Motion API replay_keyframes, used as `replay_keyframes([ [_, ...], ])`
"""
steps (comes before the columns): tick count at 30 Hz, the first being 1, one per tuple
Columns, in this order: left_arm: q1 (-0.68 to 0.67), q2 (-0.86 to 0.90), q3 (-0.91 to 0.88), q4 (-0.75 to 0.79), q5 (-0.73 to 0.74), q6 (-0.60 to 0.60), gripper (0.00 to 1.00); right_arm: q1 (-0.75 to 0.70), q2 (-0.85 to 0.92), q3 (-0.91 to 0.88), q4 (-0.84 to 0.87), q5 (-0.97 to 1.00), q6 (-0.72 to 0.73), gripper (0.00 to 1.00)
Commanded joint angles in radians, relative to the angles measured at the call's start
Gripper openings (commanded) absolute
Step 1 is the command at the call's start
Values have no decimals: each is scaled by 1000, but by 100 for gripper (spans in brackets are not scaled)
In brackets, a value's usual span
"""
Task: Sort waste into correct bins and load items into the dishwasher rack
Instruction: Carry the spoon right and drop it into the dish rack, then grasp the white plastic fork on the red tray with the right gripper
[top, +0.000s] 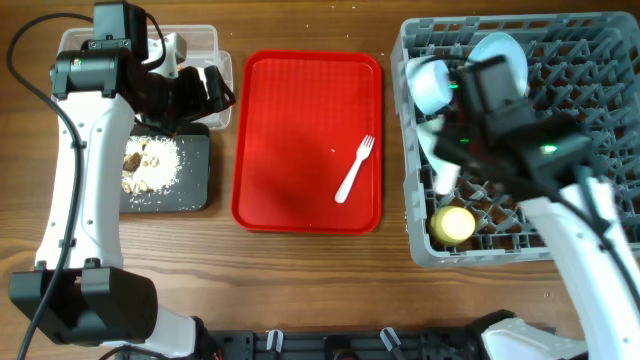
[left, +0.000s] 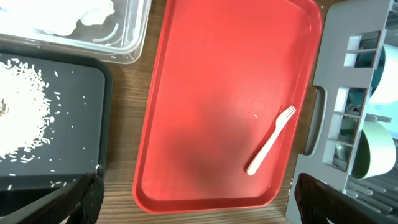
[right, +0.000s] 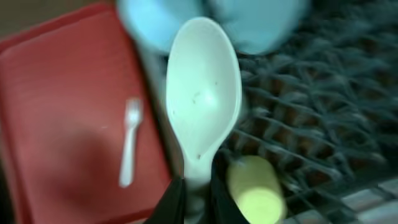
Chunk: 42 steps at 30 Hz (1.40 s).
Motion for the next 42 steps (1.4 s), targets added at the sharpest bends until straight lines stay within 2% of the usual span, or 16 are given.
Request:
replay_keyframes([
  [1, -1, -1, 8, 0, 1, 2, 100, -140, -5, -58, 8, 113, 122, 4],
  [4, -1, -1, 8, 0, 1, 2, 100, -239, -3, -209, 139, 76, 119, 4],
  [8, -1, -1, 8, 0, 1, 2, 100, -290, -3, -425, 354, -3, 116, 5],
  [10, -1, -1, 8, 0, 1, 2, 100, -291, 0, -486, 416, -3, 116, 20],
  [11, -1, -1, 8, 0, 1, 2, 100, -291, 2, -496, 426, -3, 116, 33],
  [12, -1, -1, 8, 0, 1, 2, 100, -291, 3, -501, 436, -3, 116, 40],
  [14, -1, -1, 8, 0, 1, 2, 100, -291, 2, -500, 458, -15, 79, 44],
  [17, -1, -1, 8, 0, 1, 2, 100, -291, 2, -483, 497, -129, -60, 58],
  [18, -1, -1, 8, 0, 1, 2, 100, -288, -2, -459, 504, -217, -155, 62],
  [20, -1, -1, 8, 0, 1, 2, 100, -253, -18, -408, 490, -292, -250, 63],
  [22, -1, -1, 8, 0, 1, 2, 100, -171, -35, -347, 451, -281, -283, 63],
  [24, -1, -1, 8, 0, 1, 2, 100, -32, -41, -304, 442, -233, -284, 64],
  [28, -1, -1, 8, 0, 1, 2, 100, 237, 26, -301, 525, -166, -175, 65],
  [39, -1, -1, 8, 0, 1, 2, 100, 274, 529, -301, 717, -221, -3, 64],
  [42, -1, -1, 8, 0, 1, 2, 100, 274, 601, -301, 742, -220, 47, 59],
])
